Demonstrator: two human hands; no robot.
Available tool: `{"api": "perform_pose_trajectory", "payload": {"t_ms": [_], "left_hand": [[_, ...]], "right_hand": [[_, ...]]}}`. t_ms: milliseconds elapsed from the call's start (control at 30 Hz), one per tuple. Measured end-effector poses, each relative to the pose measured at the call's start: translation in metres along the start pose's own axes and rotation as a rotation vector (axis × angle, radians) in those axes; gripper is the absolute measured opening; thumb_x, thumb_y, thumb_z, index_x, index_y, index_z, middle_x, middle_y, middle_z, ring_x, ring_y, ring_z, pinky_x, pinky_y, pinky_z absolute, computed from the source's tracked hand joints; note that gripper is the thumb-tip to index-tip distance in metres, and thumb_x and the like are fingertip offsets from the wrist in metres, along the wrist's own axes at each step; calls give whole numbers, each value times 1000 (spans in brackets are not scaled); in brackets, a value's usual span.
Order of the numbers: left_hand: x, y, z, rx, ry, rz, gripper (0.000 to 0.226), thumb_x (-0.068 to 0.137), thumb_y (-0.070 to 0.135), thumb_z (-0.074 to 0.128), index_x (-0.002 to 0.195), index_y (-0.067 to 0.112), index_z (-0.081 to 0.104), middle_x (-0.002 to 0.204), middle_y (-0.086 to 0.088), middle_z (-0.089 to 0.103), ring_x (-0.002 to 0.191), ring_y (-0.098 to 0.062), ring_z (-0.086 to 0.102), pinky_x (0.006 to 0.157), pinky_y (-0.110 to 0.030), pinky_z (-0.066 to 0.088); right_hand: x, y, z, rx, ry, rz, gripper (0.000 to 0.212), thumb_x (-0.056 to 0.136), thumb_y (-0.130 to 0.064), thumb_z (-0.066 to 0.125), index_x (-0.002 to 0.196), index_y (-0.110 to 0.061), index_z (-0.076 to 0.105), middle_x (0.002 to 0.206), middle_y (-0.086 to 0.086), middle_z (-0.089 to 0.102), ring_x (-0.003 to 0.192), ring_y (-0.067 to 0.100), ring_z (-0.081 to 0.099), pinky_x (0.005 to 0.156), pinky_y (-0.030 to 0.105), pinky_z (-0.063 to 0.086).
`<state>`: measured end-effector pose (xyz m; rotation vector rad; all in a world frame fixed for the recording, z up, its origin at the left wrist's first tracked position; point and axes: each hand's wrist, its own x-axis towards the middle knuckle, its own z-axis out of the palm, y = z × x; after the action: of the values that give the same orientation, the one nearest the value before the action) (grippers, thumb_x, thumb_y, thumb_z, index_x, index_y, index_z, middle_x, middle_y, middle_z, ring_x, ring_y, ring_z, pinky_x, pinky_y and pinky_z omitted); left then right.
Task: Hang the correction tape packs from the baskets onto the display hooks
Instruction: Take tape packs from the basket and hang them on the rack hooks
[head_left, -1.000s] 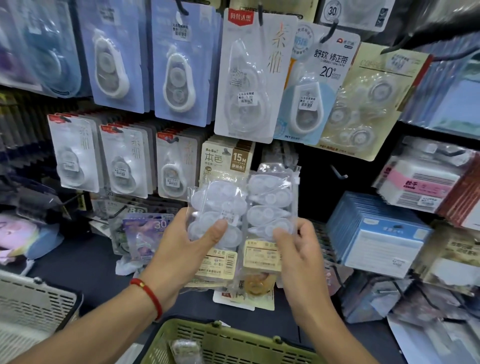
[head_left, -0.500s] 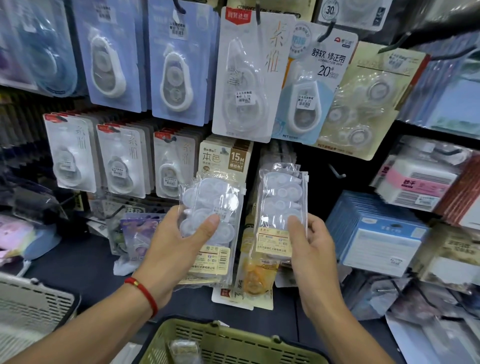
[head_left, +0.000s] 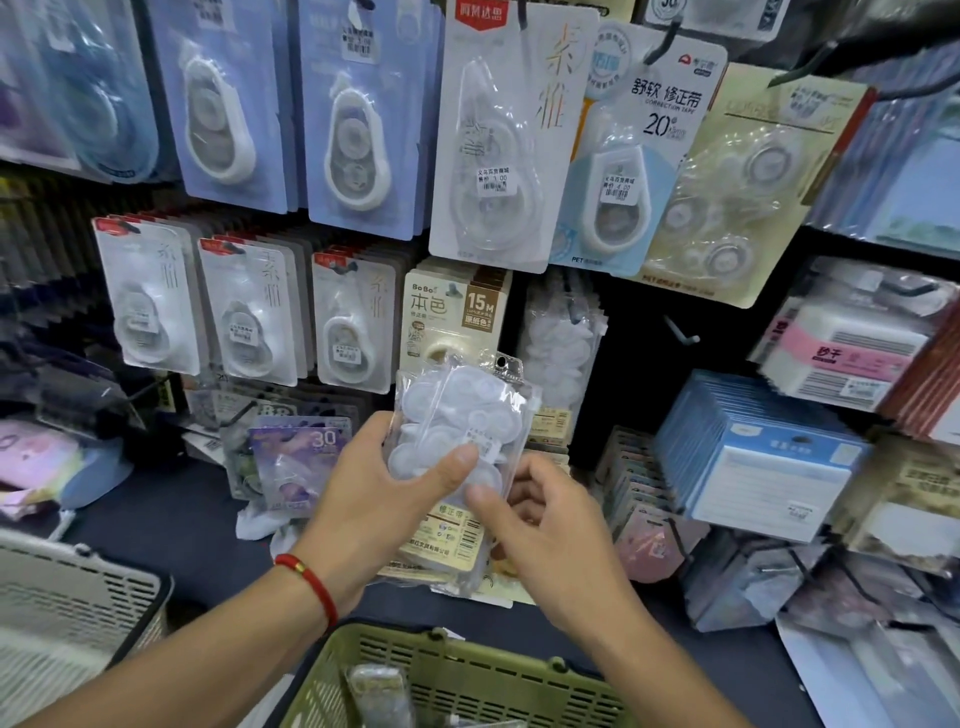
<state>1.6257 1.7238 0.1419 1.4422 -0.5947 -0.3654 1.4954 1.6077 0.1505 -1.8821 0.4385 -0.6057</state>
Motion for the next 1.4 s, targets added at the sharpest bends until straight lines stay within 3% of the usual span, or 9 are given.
{"api": "perform_pose_trajectory", "payload": {"t_ms": [167, 267, 367, 667, 1000, 1100, 1233, 1333, 1400], "left_hand": [[0, 7, 0, -75, 14, -64, 49, 75, 52, 81, 114, 24, 68, 105, 6, 81, 97, -15, 79, 73, -26, 62], [3, 5, -3, -81, 38, -154, 18, 97, 48, 68, 106, 34, 72, 112, 9, 79, 110, -16, 74, 99, -46, 57], [3, 4, -4, -66, 66, -152, 14, 102, 42, 63, 113, 36, 70, 115, 15, 77, 116, -11, 70, 109, -48, 51], [4, 8, -4, -72, 111, -117, 15, 103, 39, 63, 116, 35, 70, 116, 15, 77, 116, -11, 70, 109, -49, 52], [4, 12, -4, -105, 132, -135, 16, 102, 40, 65, 115, 33, 71, 115, 8, 78, 115, -22, 72, 106, -57, 53], [5, 11, -5, -99, 125, -124, 20, 102, 40, 65, 119, 32, 69, 118, 11, 77, 117, -17, 71, 108, -50, 52], [4, 11, -4, -93, 124, -111, 17, 102, 39, 65, 116, 32, 70, 113, 12, 79, 113, -14, 72, 104, -45, 54], [4, 10, -3, -89, 115, -102, 19, 102, 35, 65, 118, 27, 69, 110, 9, 80, 107, -14, 75, 97, -41, 57], [4, 9, -2, -80, 99, -96, 20, 101, 33, 68, 118, 25, 68, 106, 7, 81, 102, -14, 77, 90, -37, 59]], "right_hand": [[1, 3, -1, 114, 13, 7, 11, 102, -35, 67, 105, -25, 67, 103, -4, 80, 92, 19, 78, 82, 55, 63], [2, 4, -4, 172, 80, 25, 10, 104, -43, 61, 103, -34, 64, 100, 10, 78, 91, 31, 77, 78, 63, 61], [5, 5, -12, 169, 247, -14, 9, 100, -47, 56, 97, -40, 61, 98, 20, 71, 89, 44, 69, 69, 61, 61], [18, 6, -36, 209, 314, -69, 10, 108, -38, 55, 103, -35, 63, 90, 15, 72, 67, 20, 69, 47, 29, 53], [15, 4, -32, 266, 353, -36, 16, 96, -44, 61, 103, -32, 66, 87, 13, 75, 67, 32, 74, 43, 30, 52], [19, 9, -32, 248, 326, -17, 23, 101, -46, 65, 119, -32, 64, 96, 5, 79, 71, 26, 77, 54, 40, 61], [30, 27, -37, 292, 251, 220, 60, 102, -41, 65, 154, -24, 41, 132, 4, 70, 99, 18, 78, 103, 47, 56], [28, 37, -41, 211, 201, 391, 73, 103, -32, 67, 162, -22, 27, 137, 15, 61, 106, 19, 68, 110, 45, 52], [26, 35, -40, 140, 144, 404, 57, 103, -30, 68, 152, -16, 44, 126, 9, 66, 102, 18, 69, 102, 44, 59]]}}
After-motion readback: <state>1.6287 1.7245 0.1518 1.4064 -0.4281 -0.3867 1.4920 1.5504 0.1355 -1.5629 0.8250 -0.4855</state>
